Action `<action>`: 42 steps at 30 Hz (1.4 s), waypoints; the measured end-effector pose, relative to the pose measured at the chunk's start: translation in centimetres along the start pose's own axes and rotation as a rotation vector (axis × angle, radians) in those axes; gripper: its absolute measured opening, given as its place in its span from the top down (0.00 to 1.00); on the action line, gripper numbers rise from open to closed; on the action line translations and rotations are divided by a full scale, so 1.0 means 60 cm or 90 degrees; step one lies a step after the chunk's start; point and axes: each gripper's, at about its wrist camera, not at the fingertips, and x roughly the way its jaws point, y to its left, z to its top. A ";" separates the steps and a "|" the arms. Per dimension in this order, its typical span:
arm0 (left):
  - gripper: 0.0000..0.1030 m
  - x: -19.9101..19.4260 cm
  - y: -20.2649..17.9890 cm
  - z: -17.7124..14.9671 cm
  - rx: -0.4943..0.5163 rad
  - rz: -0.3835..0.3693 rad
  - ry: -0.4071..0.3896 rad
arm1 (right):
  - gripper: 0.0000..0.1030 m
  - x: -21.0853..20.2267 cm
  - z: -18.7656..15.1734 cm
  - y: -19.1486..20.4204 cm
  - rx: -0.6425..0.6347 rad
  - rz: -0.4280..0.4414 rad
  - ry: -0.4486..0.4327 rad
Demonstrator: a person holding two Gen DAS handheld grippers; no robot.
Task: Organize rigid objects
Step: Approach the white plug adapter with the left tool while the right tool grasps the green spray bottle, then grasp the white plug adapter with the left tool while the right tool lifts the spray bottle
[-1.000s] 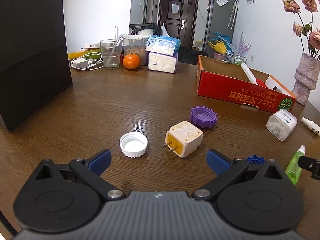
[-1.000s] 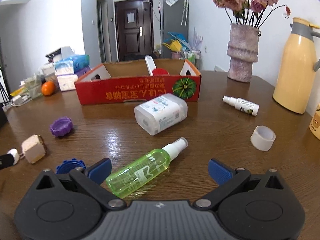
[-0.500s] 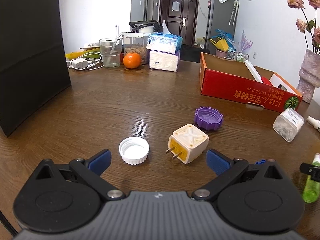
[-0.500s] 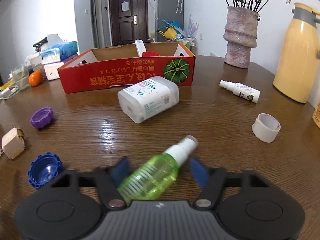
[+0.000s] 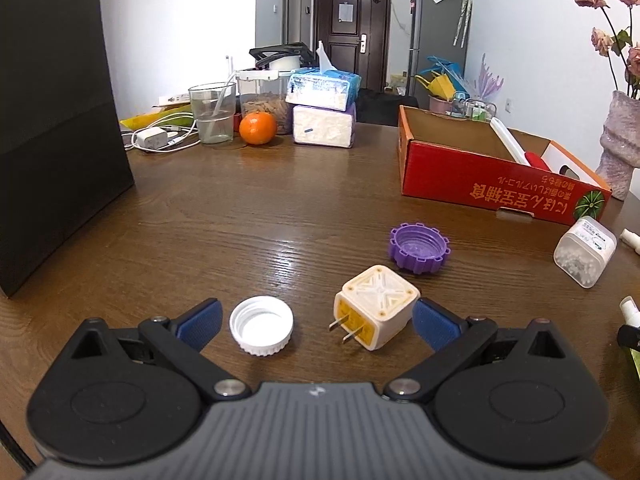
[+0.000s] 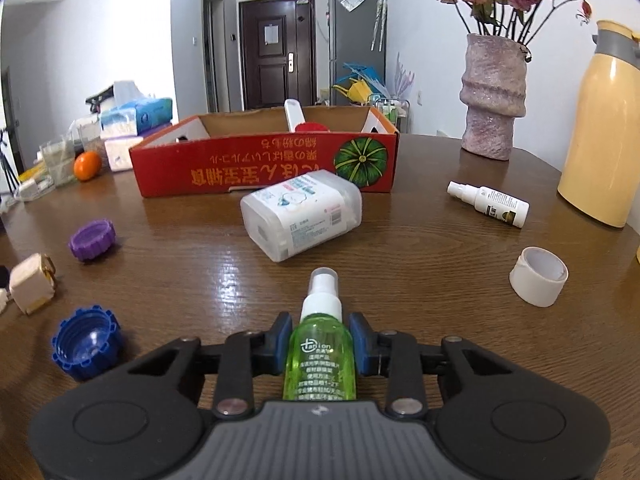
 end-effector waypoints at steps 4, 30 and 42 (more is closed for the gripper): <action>0.00 0.014 -0.007 0.003 0.015 -0.005 0.005 | 0.71 -0.009 -0.001 -0.004 0.011 0.003 -0.024; 0.52 0.079 -0.046 -0.002 0.067 -0.050 0.019 | 0.71 -0.029 -0.004 -0.006 0.027 0.014 -0.074; 0.57 0.065 -0.030 -0.001 0.031 -0.060 -0.004 | 0.71 -0.033 -0.004 -0.007 0.031 0.011 -0.083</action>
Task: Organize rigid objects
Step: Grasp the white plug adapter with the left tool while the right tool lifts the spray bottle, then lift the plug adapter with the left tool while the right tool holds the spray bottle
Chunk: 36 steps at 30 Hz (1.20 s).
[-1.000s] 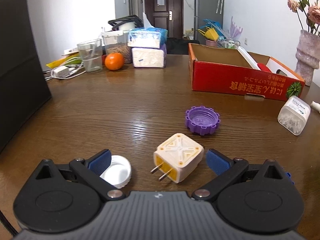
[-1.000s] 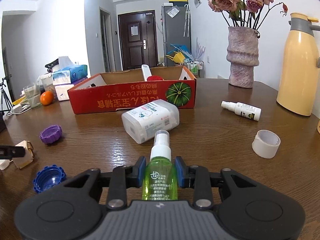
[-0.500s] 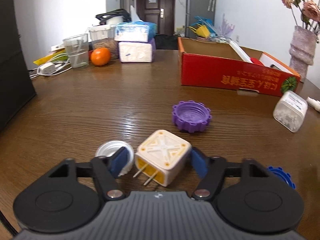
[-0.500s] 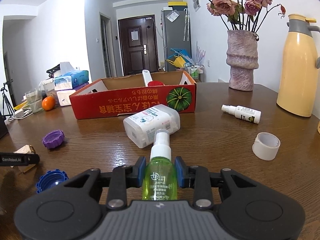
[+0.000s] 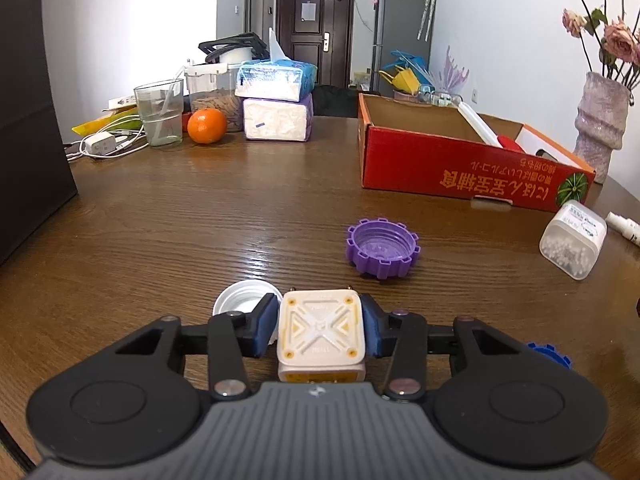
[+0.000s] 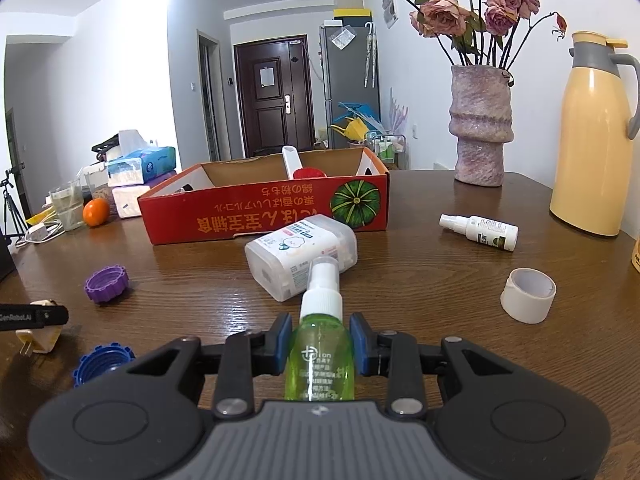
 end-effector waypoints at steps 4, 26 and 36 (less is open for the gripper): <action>0.57 -0.006 0.004 0.000 -0.012 0.006 -0.010 | 0.71 0.000 0.000 -0.001 0.003 0.001 -0.001; 0.57 -0.059 0.001 0.001 -0.055 0.017 -0.070 | 0.71 -0.027 0.005 0.008 -0.001 0.008 -0.037; 0.82 -0.063 0.004 0.009 -0.060 -0.006 -0.061 | 0.71 -0.035 0.016 0.012 -0.005 0.017 -0.049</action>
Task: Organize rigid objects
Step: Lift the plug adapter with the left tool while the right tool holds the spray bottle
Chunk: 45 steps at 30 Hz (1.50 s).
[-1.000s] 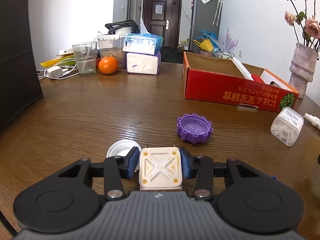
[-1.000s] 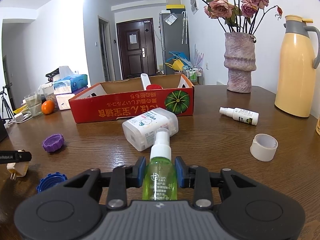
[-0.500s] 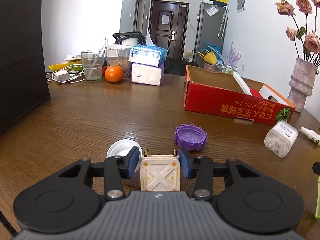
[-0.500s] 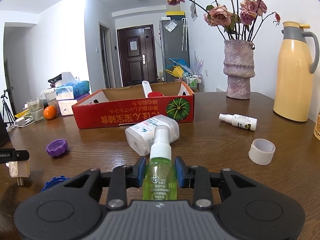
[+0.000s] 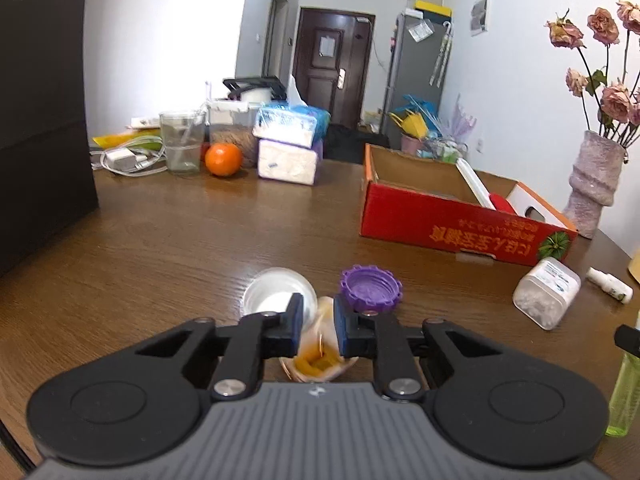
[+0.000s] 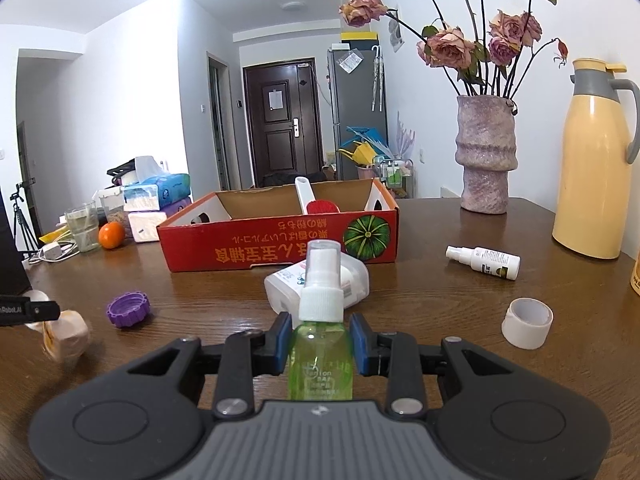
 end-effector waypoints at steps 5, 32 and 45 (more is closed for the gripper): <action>0.63 0.005 0.009 -0.009 -0.004 0.004 0.023 | 0.71 0.000 -0.004 -0.002 0.002 0.001 0.001; 0.69 0.044 -0.021 -0.012 0.014 0.007 0.065 | 0.71 0.010 -0.009 -0.011 0.015 0.020 0.011; 0.69 0.013 -0.045 0.020 0.016 -0.023 0.026 | 0.71 0.006 0.010 -0.009 0.008 0.023 -0.003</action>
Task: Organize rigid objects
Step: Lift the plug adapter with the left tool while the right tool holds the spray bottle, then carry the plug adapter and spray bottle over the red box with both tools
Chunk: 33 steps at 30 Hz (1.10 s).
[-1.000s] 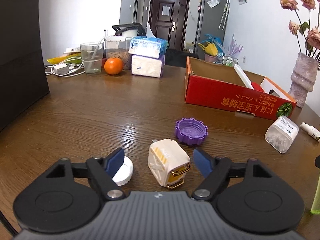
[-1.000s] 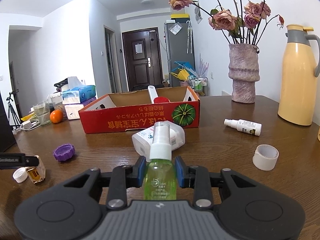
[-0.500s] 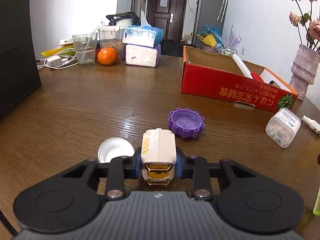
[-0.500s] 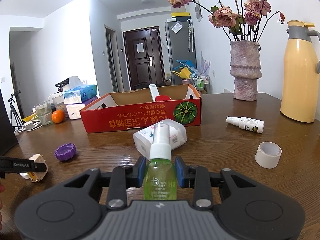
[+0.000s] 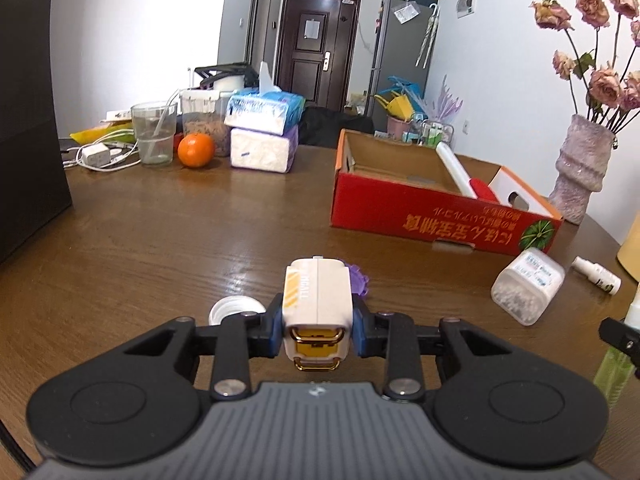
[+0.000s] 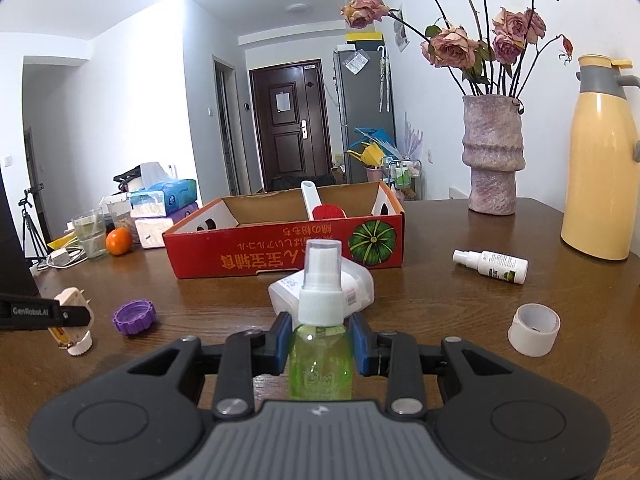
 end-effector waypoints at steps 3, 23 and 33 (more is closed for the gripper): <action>0.69 -0.003 -0.008 0.008 0.002 -0.005 -0.006 | 0.71 0.001 0.004 0.000 0.000 0.004 -0.002; 0.68 0.006 -0.076 0.087 0.006 -0.065 -0.052 | 0.71 0.022 0.088 0.010 -0.001 0.013 -0.059; 0.68 0.042 -0.113 0.128 0.004 -0.075 -0.067 | 0.71 0.070 0.128 0.014 0.007 0.020 -0.079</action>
